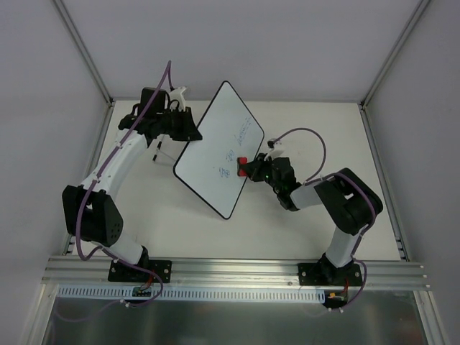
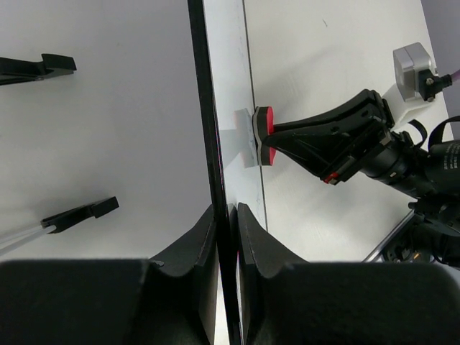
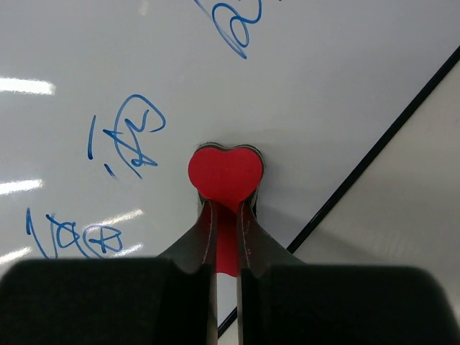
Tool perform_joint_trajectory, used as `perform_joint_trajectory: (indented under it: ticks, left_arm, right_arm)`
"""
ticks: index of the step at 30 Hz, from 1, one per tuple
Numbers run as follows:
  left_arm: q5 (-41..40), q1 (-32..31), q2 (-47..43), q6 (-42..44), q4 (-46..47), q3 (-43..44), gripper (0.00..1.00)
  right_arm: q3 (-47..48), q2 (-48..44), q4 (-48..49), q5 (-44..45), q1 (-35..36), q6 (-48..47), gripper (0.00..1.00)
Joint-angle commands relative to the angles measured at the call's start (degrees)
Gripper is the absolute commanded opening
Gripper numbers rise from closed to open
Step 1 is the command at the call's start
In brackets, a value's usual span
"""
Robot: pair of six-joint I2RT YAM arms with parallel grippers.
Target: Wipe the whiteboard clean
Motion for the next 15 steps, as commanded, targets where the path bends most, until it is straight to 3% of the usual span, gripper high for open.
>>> perform_joint_trajectory:
  ticks: [1,15]
  left_arm:
    - [5.5,-2.3,-2.5,3.2,-0.7,-0.7,0.00]
    - [7.5,-2.5,-2.3,2.6,-0.7,-0.9,0.00]
  right_arm:
    - [5.9,2.7,-3.7,-0.7,1.4,-1.0,0.00]
    - [22.2,3.2,-9.5,-2.7,9.8,-2.7,0.00]
